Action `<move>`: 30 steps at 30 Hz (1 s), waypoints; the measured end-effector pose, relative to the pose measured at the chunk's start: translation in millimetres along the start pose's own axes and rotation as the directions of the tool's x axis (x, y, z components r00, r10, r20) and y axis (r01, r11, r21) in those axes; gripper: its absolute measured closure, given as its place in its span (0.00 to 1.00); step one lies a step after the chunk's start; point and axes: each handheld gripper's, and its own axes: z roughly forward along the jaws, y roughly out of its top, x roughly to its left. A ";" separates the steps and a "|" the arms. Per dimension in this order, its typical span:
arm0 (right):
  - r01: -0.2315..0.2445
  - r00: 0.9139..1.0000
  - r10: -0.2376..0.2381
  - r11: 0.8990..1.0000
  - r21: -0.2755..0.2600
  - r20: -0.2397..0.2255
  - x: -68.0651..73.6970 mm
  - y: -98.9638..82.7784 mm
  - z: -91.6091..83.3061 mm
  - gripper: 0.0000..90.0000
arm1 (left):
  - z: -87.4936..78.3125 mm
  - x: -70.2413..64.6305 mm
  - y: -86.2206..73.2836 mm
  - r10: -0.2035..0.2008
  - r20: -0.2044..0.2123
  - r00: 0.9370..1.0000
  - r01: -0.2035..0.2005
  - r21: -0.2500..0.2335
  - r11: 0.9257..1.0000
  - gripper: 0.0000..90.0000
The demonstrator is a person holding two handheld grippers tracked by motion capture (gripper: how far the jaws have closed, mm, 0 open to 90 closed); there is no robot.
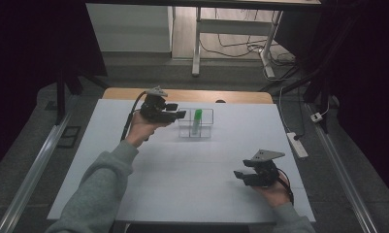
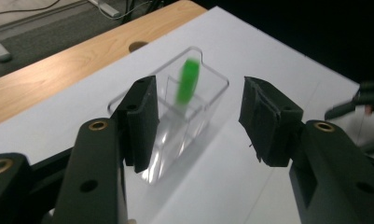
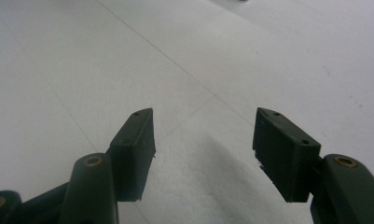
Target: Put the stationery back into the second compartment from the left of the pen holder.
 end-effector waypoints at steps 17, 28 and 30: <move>-0.021 1.000 0.021 1.000 -0.012 0.006 -9.5 -6.4 -8.9 0.40 | -67.1 -15.5 -123.1 0.013 -0.058 0.998 -0.011 0.046 0.999 0.48; -0.018 1.000 0.018 1.000 -0.019 0.006 -11.5 -6.3 -11.2 0.39 | -81.6 -24.1 -161.9 0.002 -0.079 0.997 0.002 0.059 0.998 0.43; -0.016 1.000 0.016 1.000 -0.019 0.006 -11.7 -6.1 -11.6 0.39 | -81.8 -23.1 -166.1 -0.011 -0.078 0.997 0.016 0.058 0.998 0.43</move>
